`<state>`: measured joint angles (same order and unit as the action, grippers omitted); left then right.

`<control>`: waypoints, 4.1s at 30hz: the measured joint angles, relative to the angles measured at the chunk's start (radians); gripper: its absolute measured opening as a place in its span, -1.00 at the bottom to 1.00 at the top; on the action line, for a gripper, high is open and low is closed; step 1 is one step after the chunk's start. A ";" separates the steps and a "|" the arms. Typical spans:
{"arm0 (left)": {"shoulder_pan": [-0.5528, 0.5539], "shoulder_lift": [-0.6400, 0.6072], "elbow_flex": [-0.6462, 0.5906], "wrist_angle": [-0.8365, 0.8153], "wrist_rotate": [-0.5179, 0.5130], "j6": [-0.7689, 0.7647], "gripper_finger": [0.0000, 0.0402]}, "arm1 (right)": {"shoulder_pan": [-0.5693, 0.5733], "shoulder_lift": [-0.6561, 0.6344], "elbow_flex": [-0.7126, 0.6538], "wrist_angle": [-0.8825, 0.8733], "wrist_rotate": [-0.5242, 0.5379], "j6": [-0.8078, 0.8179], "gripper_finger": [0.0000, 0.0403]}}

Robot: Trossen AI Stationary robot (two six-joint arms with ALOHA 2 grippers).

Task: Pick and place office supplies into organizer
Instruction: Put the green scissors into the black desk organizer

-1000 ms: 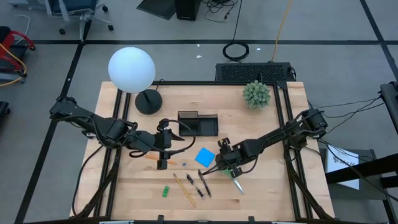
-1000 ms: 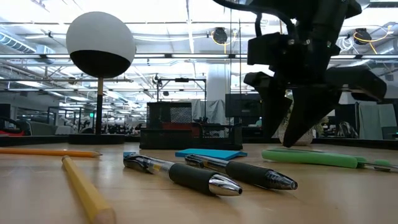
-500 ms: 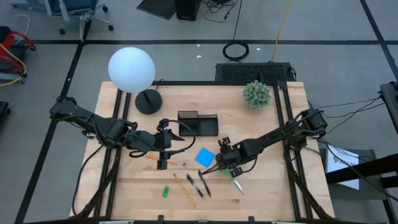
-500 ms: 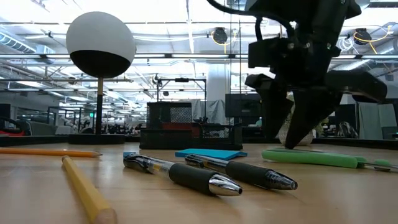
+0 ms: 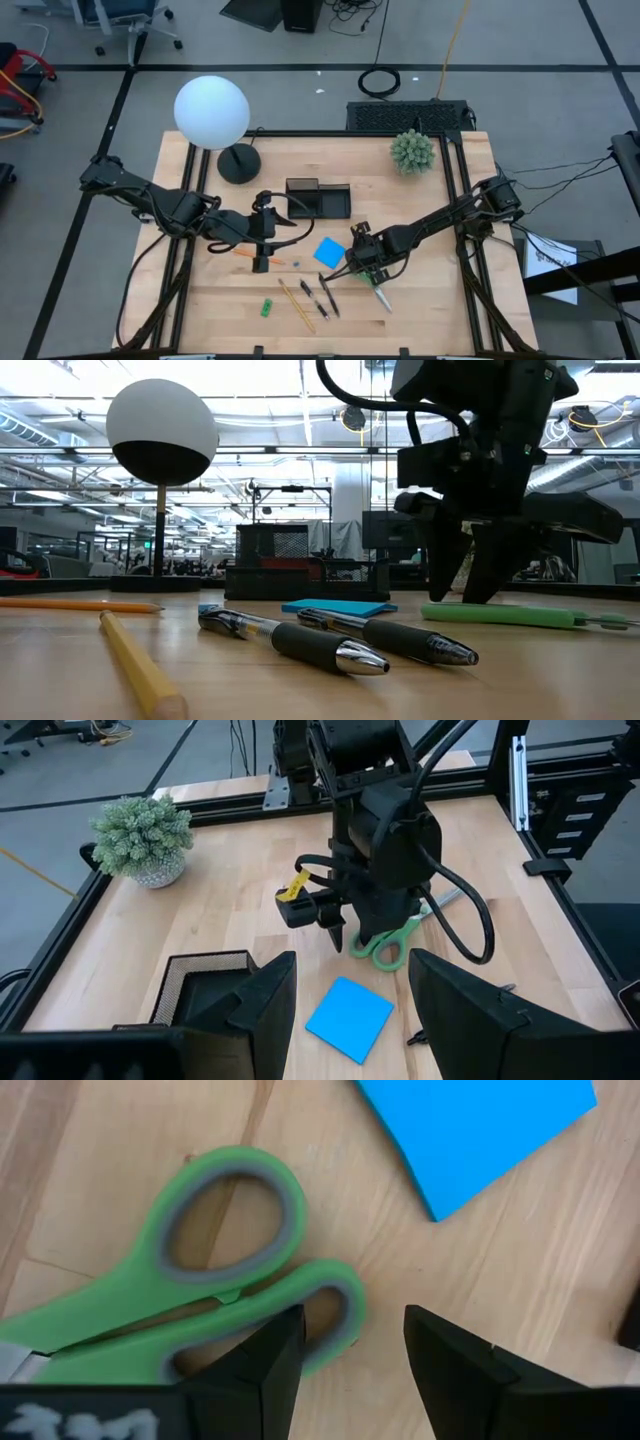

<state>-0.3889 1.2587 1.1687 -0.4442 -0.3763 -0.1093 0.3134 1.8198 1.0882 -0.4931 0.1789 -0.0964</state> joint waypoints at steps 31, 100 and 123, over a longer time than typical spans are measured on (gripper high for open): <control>0.000 0.000 0.000 0.000 0.000 0.000 -0.03 | -0.024 0.001 -0.001 0.007 -0.080 -0.025 -0.88; -0.151 -0.083 -0.001 -0.096 -0.502 -0.020 -0.03 | -0.197 -0.260 -0.002 0.608 0.347 -0.352 -0.93; -0.185 -0.110 0.000 -0.193 -0.604 -0.099 -0.03 | -0.275 -0.260 -0.002 1.046 0.478 -0.627 -0.93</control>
<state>-0.5739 1.1488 1.1683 -0.6369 -0.9808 -0.2085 0.0383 1.5600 1.0866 0.5531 0.6570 -0.7236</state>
